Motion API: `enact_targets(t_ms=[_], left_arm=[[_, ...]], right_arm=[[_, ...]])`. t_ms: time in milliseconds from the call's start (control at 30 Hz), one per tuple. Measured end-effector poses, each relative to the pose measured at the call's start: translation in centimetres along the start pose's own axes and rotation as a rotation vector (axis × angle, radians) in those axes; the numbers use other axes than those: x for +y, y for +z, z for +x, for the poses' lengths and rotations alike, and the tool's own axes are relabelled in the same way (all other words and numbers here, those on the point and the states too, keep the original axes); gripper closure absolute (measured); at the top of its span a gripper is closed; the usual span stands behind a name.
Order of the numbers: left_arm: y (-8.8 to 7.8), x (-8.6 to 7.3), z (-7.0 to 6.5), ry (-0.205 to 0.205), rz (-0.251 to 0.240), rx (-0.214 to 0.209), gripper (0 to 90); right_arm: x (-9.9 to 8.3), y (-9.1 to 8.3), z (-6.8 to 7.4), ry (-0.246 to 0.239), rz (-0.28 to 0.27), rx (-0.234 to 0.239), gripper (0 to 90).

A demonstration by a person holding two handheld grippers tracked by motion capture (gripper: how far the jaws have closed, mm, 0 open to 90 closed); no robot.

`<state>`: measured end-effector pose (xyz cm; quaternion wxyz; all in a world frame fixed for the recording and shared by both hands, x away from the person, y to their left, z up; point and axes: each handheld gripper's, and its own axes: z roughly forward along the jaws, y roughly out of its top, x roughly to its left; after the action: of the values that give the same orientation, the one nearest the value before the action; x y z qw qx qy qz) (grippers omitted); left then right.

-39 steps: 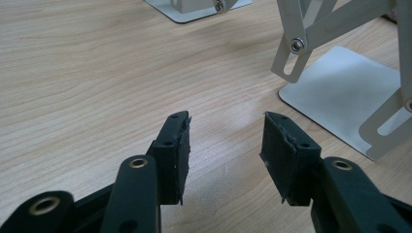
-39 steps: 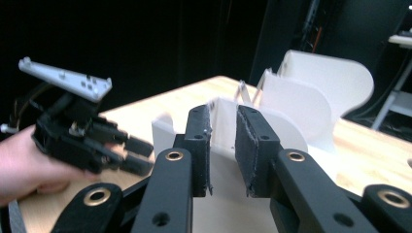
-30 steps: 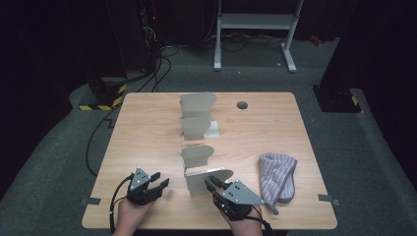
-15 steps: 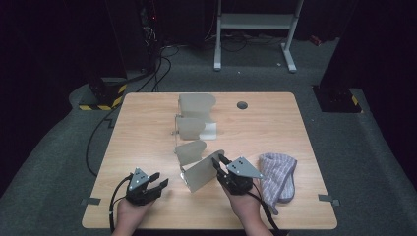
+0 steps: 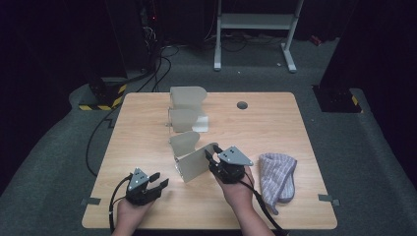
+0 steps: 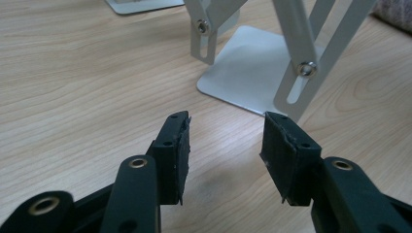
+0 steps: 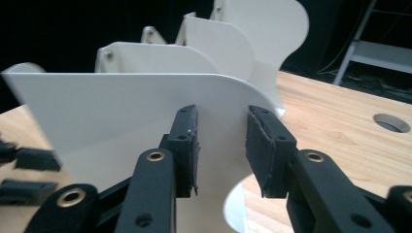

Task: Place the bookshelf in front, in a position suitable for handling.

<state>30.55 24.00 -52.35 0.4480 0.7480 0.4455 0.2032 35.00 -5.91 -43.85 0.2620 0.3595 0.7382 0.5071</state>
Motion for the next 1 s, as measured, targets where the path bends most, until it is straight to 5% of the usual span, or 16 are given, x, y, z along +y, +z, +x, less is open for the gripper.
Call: enact_targets(t_ms=[133, 367, 633, 767, 1000], left_arm=[[0.3, 0.6, -0.8, -0.017, -0.025, -0.037, 55.5], [1.8, 1.8, -3.4, 0.017, -0.029, -0.054, 63.6], [2.9, 2.4, -4.3, 0.018, -0.026, -0.063, 65.2], [4.1, 2.9, -5.4, 0.027, -0.024, -0.094, 64.7], [6.6, 3.9, -6.8, 0.035, -0.005, -0.081, 60.6]], right_arm=[[-0.6, -0.8, 0.4, -0.003, -0.001, 0.014, 62.3], [-3.7, -3.9, 0.1, -0.007, 0.021, 0.02, 62.1], [-6.5, -4.9, -1.1, 0.036, 0.051, 0.001, 61.9], [-7.1, -5.4, -1.7, 0.049, 0.055, -0.013, 61.8], [-7.3, -6.4, -2.6, 0.083, 0.044, -0.032, 61.7]])
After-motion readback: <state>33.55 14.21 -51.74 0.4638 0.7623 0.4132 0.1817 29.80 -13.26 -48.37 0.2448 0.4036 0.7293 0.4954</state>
